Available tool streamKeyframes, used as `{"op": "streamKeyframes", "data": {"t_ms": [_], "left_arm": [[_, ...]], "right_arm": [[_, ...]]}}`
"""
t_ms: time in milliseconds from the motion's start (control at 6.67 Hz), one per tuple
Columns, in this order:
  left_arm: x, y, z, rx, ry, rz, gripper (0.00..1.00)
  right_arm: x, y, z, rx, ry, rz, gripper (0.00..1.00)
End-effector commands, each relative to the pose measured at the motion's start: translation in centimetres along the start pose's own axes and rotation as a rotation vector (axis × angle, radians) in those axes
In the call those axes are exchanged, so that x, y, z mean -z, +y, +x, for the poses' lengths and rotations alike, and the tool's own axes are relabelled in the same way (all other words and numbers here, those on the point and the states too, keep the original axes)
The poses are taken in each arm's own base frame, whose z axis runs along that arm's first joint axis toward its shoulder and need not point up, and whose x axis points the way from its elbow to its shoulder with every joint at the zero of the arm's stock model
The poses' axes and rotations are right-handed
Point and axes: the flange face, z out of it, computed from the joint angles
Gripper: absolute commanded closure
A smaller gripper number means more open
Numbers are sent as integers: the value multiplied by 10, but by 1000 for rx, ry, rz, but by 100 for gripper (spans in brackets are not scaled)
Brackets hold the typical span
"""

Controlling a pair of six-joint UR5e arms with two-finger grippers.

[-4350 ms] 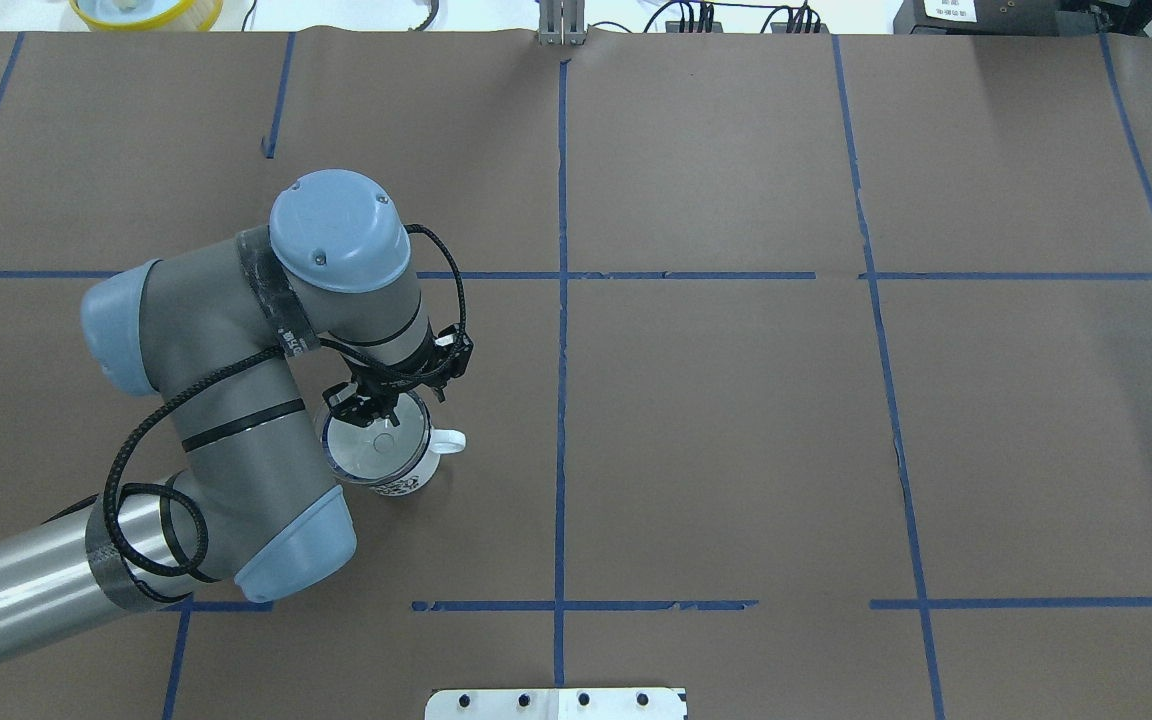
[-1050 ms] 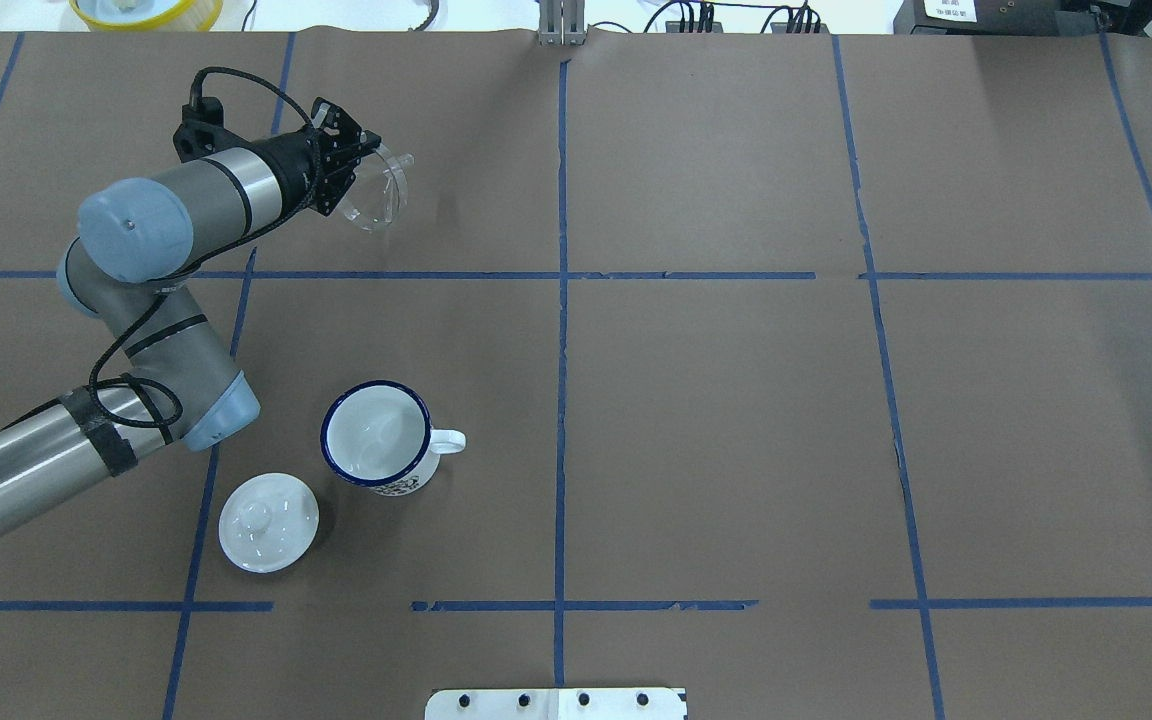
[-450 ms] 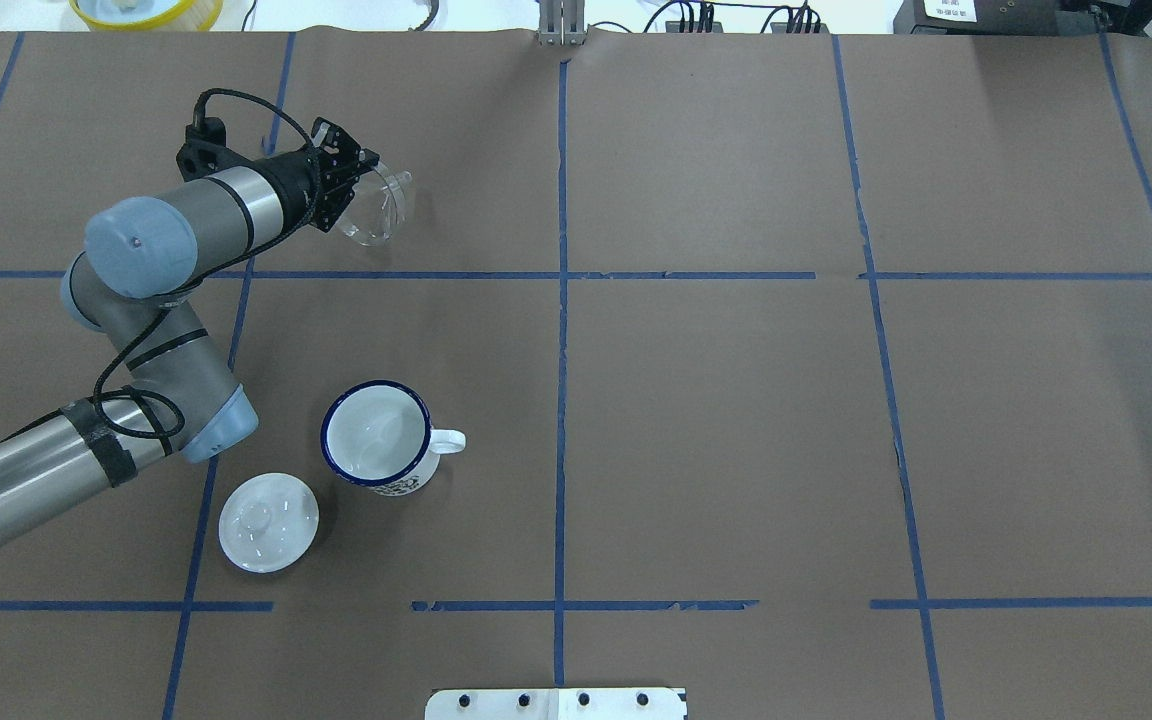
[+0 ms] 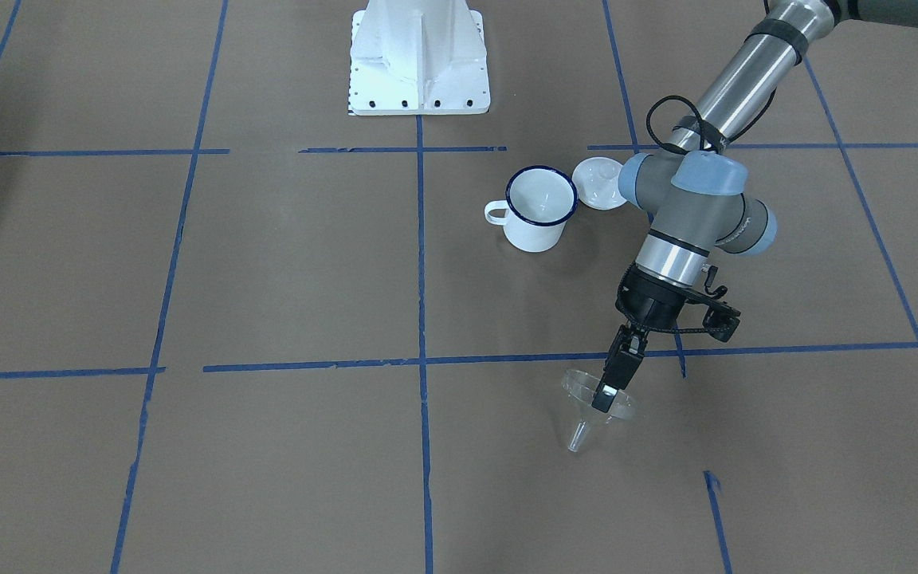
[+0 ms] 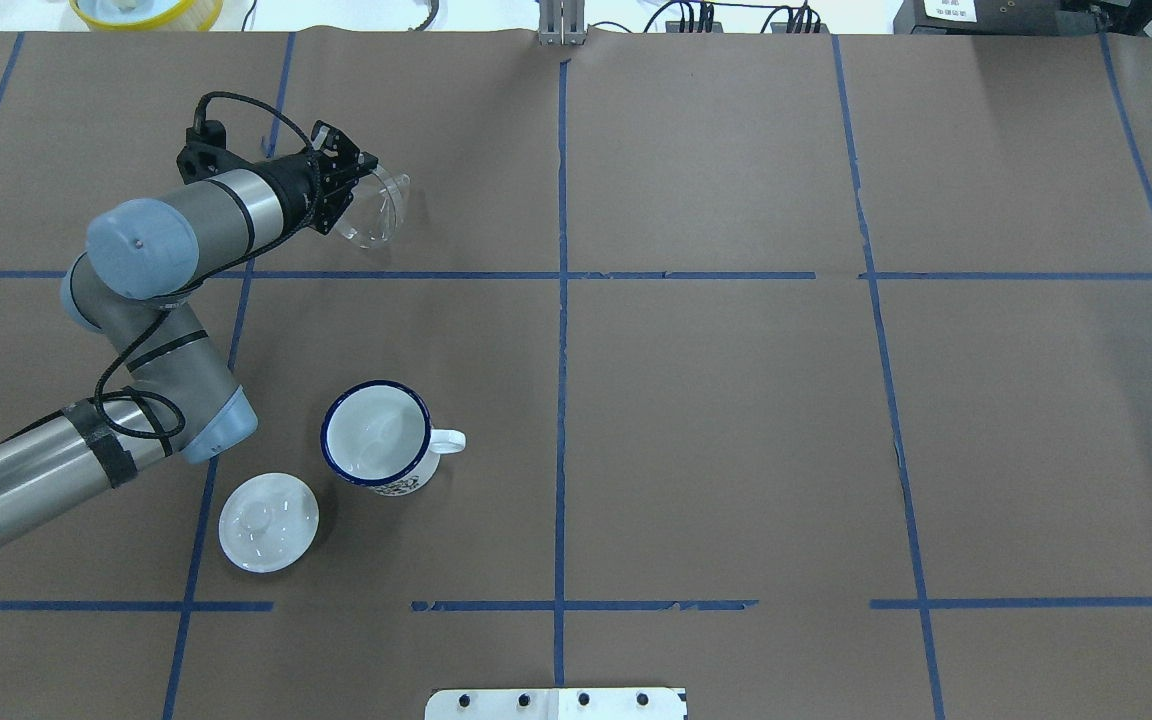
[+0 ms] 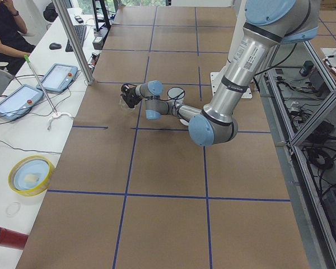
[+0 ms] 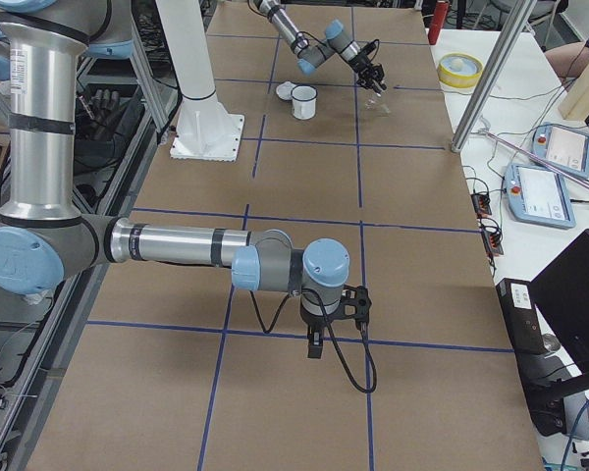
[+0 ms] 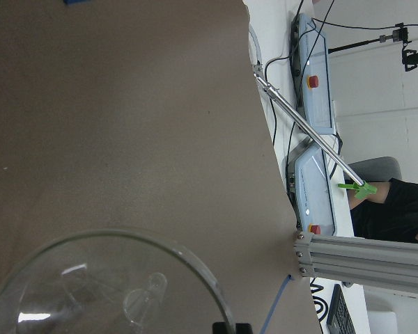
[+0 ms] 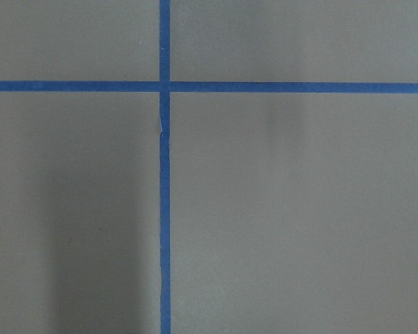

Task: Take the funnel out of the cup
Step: 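Set the funnel down farther from the robot and open the left gripper, then move the left gripper to the white lid and grasp its knob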

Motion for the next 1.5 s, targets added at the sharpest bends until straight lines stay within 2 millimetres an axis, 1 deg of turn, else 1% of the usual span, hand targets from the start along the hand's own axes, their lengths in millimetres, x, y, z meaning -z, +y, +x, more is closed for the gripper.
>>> {"op": "streamKeyframes", "data": {"t_ms": [0,150,300,450,600,750,900,1050,1200,1350], "left_arm": [[2,-1,-5,-38,-37,-30,0],[25,-5,-14,-74,-91,-64,0],[44,-9,-27,-167,-184,-99,0],[54,-9,-40,-280,-341,-147,0],[72,-11,-37,-359,-421,-141,0],[121,-15,-48,-409,-537,-188,0],[175,-19,-50,-443,-608,-195,0],[210,-34,-70,-438,-668,-176,0],[229,-9,-84,-445,-716,-216,0],[243,14,-78,-426,-783,-228,0]], "right_arm": [[1,-1,-1,1,0,1,0],[0,0,0,0,0,0,0],[0,0,0,0,0,0,0],[0,0,0,0,0,0,0],[0,0,0,0,0,0,0],[0,0,0,0,0,0,0],[0,0,0,0,0,0,0],[1,-1,-1,1,0,1,0],[0,0,0,0,0,0,0],[0,0,0,-1,0,-1,0]]}}
